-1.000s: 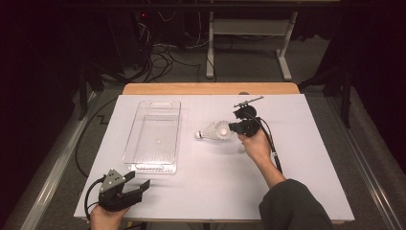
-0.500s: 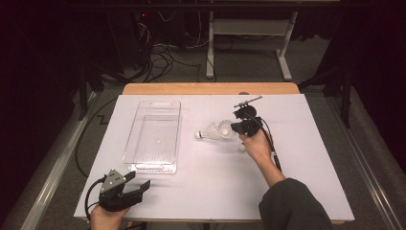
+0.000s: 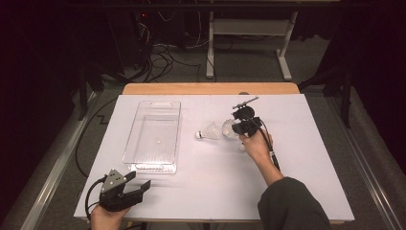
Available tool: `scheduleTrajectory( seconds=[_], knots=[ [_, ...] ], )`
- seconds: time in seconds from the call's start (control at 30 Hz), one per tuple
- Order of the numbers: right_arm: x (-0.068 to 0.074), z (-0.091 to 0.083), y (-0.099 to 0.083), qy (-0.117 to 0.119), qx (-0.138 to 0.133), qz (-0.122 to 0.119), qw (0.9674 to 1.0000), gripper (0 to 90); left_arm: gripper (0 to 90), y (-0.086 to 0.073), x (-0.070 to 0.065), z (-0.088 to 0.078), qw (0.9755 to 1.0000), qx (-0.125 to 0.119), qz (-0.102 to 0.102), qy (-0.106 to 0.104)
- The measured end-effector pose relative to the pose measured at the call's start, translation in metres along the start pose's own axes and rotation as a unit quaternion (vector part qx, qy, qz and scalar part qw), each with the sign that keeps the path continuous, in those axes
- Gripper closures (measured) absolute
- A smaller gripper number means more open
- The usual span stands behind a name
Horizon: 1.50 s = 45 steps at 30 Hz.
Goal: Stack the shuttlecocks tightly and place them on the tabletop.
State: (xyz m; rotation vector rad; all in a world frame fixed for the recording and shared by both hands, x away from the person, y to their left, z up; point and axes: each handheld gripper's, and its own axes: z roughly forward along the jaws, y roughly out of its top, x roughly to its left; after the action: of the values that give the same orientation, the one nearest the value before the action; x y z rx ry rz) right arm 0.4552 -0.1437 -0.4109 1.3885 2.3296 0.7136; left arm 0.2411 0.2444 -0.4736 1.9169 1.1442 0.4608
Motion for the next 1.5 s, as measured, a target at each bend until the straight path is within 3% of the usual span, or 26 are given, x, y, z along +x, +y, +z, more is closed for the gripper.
scheduleTrajectory(
  seconds=[0.43,0.93,1.33,1.5],
  knots=[
    [0.0036,0.0027,0.0026,-0.012,0.007,-0.014,0.9998,90.0,34.1,0.0000,-0.0005,0.0002,1.0000,-0.001,0.001,0.000],
    [0.0009,-0.0010,0.0041,0.069,-0.005,0.005,0.9976,90.0,34.1,0.0002,-0.0004,0.0006,1.0000,0.001,0.000,0.000],
    [0.0007,-0.0013,0.0066,0.102,-0.013,0.024,0.9944,90.0,34.0,-0.0001,-0.0001,0.0001,1.0000,0.001,0.000,-0.001],
    [0.0020,0.0007,0.0056,0.104,-0.005,0.023,0.9943,90.0,34.1,-0.0001,-0.0001,-0.0001,1.0000,0.000,0.001,-0.001]
  ],
)
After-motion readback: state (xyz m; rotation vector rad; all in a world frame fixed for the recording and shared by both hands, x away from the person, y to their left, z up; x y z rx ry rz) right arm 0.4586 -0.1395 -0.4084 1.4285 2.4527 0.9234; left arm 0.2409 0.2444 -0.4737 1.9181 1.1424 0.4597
